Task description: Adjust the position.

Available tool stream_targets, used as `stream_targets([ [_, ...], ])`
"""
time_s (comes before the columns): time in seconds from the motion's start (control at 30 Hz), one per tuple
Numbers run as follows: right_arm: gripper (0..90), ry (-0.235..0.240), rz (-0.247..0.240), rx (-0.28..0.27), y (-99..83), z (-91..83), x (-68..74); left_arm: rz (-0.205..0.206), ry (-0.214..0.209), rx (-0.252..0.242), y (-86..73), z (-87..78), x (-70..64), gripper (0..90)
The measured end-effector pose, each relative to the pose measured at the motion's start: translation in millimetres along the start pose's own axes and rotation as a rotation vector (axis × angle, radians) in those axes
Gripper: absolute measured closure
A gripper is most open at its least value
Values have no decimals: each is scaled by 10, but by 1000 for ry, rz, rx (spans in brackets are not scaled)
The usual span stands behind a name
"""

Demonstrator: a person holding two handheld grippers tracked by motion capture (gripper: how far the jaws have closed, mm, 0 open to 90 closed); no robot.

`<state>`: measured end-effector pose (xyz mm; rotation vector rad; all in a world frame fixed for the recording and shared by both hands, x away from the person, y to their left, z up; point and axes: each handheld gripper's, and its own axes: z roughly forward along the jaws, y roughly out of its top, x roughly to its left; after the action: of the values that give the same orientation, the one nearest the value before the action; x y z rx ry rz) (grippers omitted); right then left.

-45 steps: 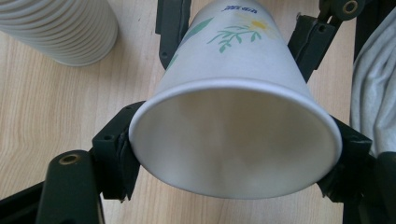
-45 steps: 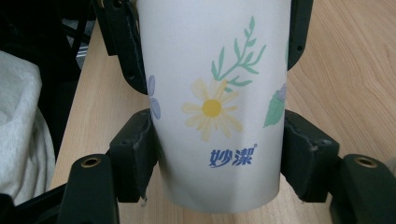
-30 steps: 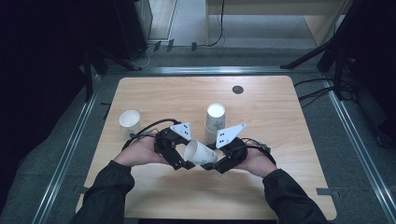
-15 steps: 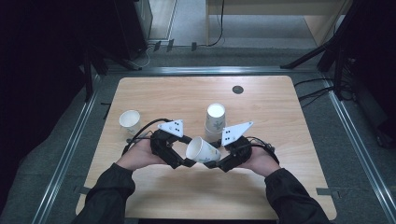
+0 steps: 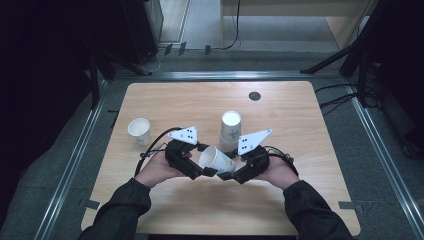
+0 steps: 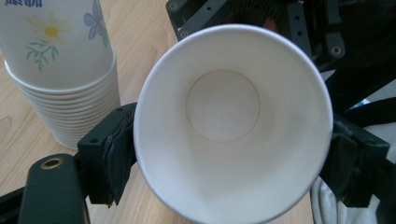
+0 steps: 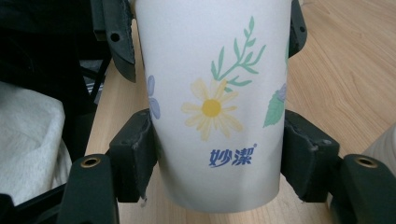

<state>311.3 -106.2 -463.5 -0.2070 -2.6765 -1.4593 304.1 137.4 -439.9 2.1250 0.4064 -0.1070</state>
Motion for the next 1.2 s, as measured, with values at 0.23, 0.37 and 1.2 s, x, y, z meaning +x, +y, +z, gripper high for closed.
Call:
stream_targets([
  [0.23,343,10,8,0,-4,22,-7,8,-6,-18,-11,15,-9,207],
  [0.37,345,11,8,1,-7,29,-8,12,-1,-8,-14,9,-14,226],
  [1.2,219,-98,11,82,-148,97,-5,12,47,4,10,-184,34,247],
])
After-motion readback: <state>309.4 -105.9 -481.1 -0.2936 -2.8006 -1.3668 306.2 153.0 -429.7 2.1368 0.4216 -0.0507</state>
